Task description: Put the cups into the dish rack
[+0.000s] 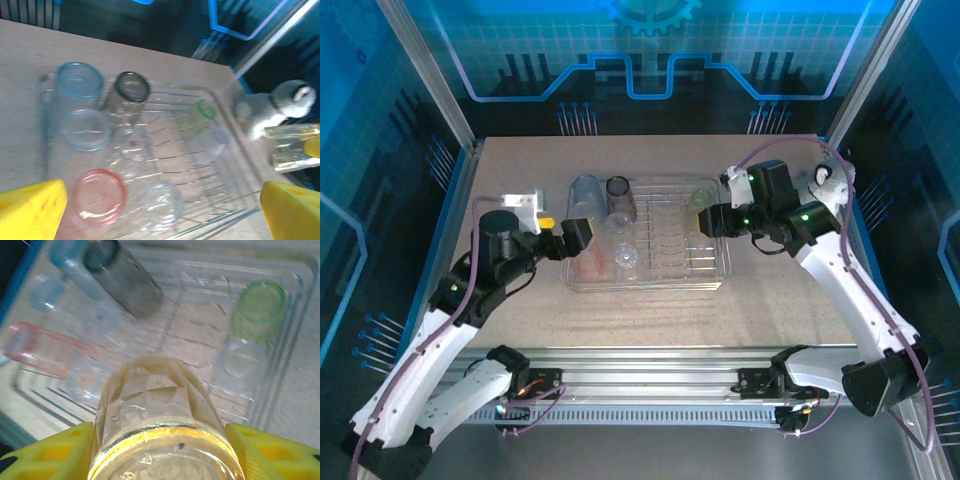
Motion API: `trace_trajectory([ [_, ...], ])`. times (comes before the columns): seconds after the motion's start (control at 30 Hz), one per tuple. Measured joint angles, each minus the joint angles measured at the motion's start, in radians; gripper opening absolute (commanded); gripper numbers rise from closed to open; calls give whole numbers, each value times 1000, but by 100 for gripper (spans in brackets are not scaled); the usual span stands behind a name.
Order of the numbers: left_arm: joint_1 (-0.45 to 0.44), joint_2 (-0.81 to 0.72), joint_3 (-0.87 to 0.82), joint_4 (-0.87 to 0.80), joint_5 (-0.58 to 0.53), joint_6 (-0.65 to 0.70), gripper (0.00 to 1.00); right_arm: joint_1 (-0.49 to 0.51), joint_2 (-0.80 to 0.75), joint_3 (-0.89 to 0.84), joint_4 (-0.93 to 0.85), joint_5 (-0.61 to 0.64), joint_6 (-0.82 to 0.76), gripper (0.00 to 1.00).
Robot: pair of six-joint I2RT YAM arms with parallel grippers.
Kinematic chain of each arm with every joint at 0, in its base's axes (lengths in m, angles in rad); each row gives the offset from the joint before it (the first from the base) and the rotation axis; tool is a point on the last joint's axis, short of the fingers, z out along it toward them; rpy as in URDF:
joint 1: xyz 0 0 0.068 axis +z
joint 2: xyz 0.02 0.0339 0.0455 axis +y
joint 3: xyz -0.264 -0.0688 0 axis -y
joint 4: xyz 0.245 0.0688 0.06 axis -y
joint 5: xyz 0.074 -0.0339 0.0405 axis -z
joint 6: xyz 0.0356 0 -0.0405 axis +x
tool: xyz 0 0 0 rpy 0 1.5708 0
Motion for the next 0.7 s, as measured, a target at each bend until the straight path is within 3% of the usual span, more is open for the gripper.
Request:
trace_trajectory([
  [0.27, 0, -82, -52, -83, -166, 51, 99, 37, 138, -21, -41, 159, -56, 29],
  [0.7, 0, -81, -83, -93, -247, 71, 99, 89, 293, -21, -56, 279, -138, 34],
])
